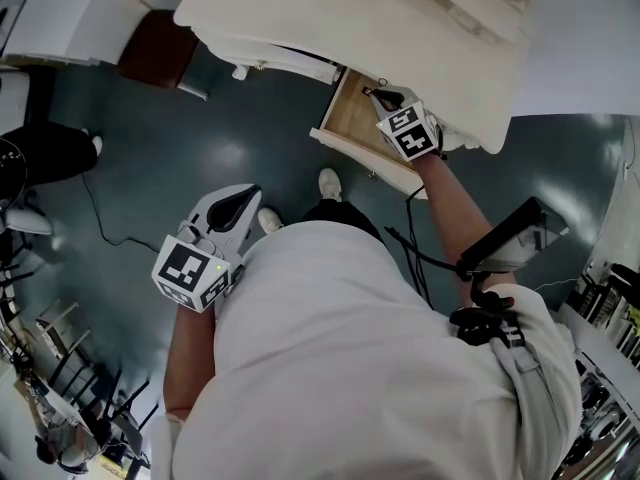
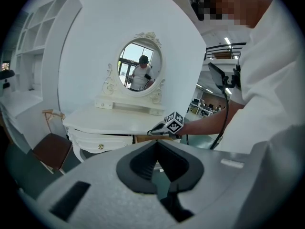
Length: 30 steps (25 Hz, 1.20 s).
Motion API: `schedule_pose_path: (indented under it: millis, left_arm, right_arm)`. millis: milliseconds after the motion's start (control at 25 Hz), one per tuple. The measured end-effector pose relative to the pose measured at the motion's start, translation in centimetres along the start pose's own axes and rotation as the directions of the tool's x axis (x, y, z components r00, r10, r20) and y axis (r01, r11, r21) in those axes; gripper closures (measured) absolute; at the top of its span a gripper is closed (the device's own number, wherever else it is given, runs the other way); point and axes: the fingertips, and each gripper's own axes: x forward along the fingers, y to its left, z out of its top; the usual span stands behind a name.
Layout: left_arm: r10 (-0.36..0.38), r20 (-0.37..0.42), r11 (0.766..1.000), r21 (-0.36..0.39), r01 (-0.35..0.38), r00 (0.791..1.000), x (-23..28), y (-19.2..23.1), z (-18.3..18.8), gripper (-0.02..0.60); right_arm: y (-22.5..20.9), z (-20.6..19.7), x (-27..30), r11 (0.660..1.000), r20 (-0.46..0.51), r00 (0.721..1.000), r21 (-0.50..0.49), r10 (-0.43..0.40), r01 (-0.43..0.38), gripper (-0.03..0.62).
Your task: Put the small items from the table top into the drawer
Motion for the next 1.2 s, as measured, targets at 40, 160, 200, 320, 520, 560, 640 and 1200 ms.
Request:
schedule_pose_path:
  millis: [40, 160, 200, 320, 520, 560, 640, 1200]
  left_arm:
    - [0.002, 0.0, 1.0, -0.003, -0.002, 1.0, -0.3, 0.1, -0.2, 0.58]
    - [0.008, -0.003, 1.0, -0.012, -0.008, 1.0, -0.9, 0.1, -0.8, 0.58]
    - [0.01, -0.004, 1.0, -0.015, -0.01, 1.0, -1.1, 0.1, -0.9, 0.58]
    - [0.018, -0.007, 1.0, -0.024, -0.018, 1.0, -1.6, 0.3, -1.2, 0.58]
    - [0.048, -0.015, 0.998, -0.04, -0.049, 0.999, -2.3, 0.9, -1.7, 0.58]
    - [0.055, -0.017, 0.997, -0.045, -0.056, 0.998, -2.4, 1.0, -1.8, 0.58]
    - [0.068, -0.021, 0.996, -0.054, -0.069, 0.997, -2.6, 1.2, -1.8, 0.58]
    - [0.13, -0.064, 0.987, -0.083, -0.135, 0.989, -0.5, 2.1, -0.8, 0.58]
  right_arm:
    - [0.5, 0.0, 0.2, 1.0, -0.003, 1.0, -0.009, 0.006, -0.006, 0.579]
    - [1.8, -0.2, 0.8, 0.999, -0.013, 1.0, -0.024, 0.024, -0.024, 0.579]
    - [2.2, -0.3, 1.0, 0.999, -0.018, 0.999, -0.028, 0.03, -0.031, 0.579]
    - [3.1, -1.1, 1.9, 0.998, -0.039, 0.998, -0.034, 0.05, -0.051, 0.579]
    - [3.8, -2.8, 3.9, 0.996, -0.074, 0.995, -0.041, 0.074, -0.077, 0.579]
    - [3.9, -3.2, 4.3, 0.996, -0.081, 0.994, -0.042, 0.079, -0.082, 0.579]
    - [3.9, -3.8, 5.1, 0.995, -0.097, 0.991, -0.043, 0.087, -0.092, 0.579]
    - [3.5, -7.0, 10.4, 0.983, -0.158, 0.973, -0.048, 0.169, -0.179, 0.579]
